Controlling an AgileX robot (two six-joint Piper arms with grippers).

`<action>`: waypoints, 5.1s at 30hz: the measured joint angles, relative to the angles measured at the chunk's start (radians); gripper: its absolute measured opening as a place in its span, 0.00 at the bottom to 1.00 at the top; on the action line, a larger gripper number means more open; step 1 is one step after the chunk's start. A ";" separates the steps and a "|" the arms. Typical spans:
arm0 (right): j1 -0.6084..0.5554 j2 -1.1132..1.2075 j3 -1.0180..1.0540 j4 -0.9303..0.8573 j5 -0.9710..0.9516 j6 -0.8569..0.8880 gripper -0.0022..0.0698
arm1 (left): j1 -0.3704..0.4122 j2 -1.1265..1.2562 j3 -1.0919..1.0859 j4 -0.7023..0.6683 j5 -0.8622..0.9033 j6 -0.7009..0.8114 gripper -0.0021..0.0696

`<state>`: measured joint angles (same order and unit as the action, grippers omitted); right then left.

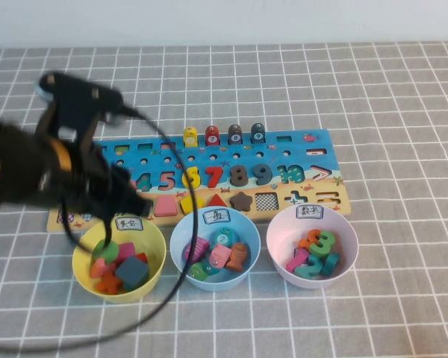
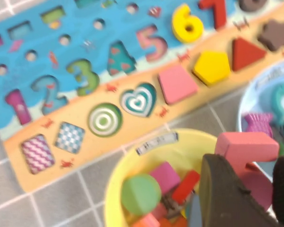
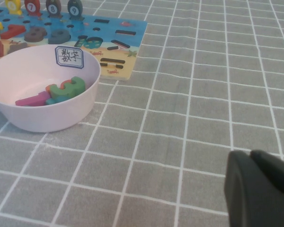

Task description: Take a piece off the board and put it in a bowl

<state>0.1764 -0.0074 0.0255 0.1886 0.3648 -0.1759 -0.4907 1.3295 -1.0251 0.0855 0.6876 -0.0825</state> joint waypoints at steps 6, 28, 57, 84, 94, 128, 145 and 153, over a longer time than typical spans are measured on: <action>0.000 0.000 0.000 0.002 0.000 0.000 0.00 | 0.000 -0.060 0.181 -0.176 -0.134 0.180 0.29; 0.000 0.000 0.000 0.002 0.000 0.000 0.00 | -0.306 0.216 -0.033 -0.612 -0.156 0.618 0.28; 0.000 0.000 0.000 0.004 0.001 0.000 0.00 | -0.405 0.689 -0.699 -0.167 0.377 -0.019 0.28; 0.000 0.000 0.000 0.004 0.001 0.000 0.00 | -0.407 0.771 -0.704 -0.145 0.294 -0.008 0.44; 0.000 0.000 0.000 0.004 0.001 0.000 0.00 | -0.407 0.753 -0.704 -0.142 0.291 -0.010 0.55; 0.000 0.000 0.000 0.004 0.001 0.000 0.00 | -0.359 -0.414 0.309 0.098 -0.296 -0.138 0.03; 0.000 0.000 0.000 0.004 0.001 0.000 0.00 | -0.348 -0.454 0.364 0.141 -0.407 -0.136 0.03; 0.000 0.000 0.000 0.004 0.001 0.000 0.00 | -0.097 -0.681 0.669 -0.053 -0.894 0.066 0.02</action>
<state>0.1764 -0.0074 0.0255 0.1927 0.3656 -0.1759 -0.5873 0.6488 -0.3565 0.0328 -0.2063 -0.0170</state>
